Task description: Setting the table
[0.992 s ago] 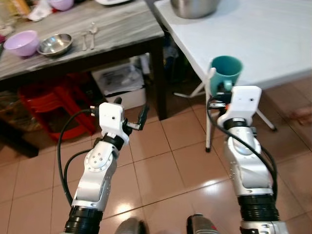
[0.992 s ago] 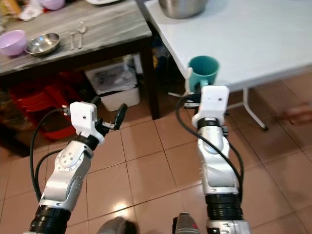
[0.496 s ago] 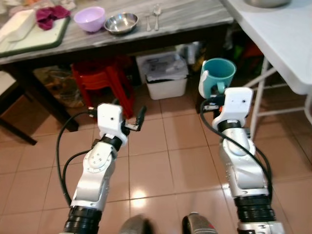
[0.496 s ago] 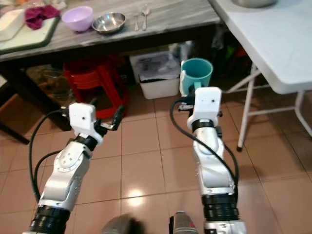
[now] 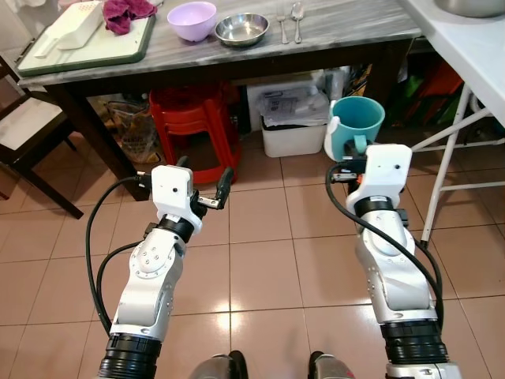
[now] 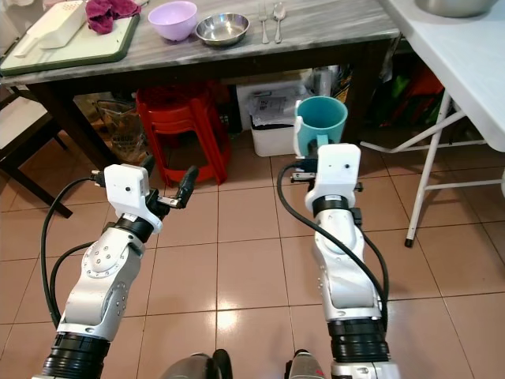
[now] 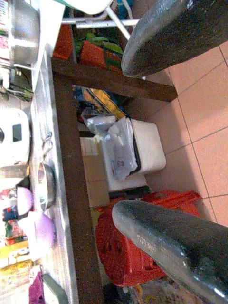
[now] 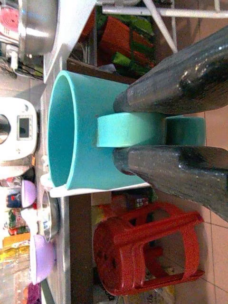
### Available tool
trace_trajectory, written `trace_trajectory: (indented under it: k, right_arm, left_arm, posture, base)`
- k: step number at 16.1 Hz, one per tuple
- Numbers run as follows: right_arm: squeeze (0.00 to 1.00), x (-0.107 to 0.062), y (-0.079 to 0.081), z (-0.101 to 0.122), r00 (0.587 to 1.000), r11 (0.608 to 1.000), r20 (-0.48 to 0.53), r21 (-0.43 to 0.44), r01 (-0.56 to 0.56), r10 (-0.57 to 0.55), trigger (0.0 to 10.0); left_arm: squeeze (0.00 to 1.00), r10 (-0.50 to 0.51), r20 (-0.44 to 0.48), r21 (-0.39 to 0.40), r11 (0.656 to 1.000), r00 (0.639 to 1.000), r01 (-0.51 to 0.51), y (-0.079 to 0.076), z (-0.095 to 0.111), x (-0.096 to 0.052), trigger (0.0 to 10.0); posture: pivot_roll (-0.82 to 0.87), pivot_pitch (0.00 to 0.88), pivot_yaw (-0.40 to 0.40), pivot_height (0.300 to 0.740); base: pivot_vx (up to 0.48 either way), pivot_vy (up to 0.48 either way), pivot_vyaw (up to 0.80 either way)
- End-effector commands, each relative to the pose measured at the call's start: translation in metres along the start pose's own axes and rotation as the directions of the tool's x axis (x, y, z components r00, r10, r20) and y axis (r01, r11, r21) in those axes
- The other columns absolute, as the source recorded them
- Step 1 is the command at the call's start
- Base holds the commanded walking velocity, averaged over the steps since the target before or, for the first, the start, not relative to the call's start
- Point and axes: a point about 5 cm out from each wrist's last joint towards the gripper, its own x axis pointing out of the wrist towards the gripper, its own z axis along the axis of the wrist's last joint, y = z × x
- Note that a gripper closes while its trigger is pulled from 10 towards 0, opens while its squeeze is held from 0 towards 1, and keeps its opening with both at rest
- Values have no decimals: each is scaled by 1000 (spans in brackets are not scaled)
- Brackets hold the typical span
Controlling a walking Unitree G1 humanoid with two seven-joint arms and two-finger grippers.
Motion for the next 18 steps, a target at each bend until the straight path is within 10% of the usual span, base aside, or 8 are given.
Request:
trace_trajectory:
  k: [1,18]
  right_arm:
    - [0,-1,2,7,1000,1000,28,9,-11,10,10000]
    - [0,-64,-27,-5,999,996,-29,-83,-19,17,10000]
  left_arm:
    - [0,10,7,4,1000,1000,-10,4,2,-2,10000]
    - [0,154,-84,117,983,984,-144,42,-11,-63,10000]
  posture:
    - [-152,194,101,740]
    - [-119,178,97,740]
  base:
    - [292,0,0]
    - [336,0,135]
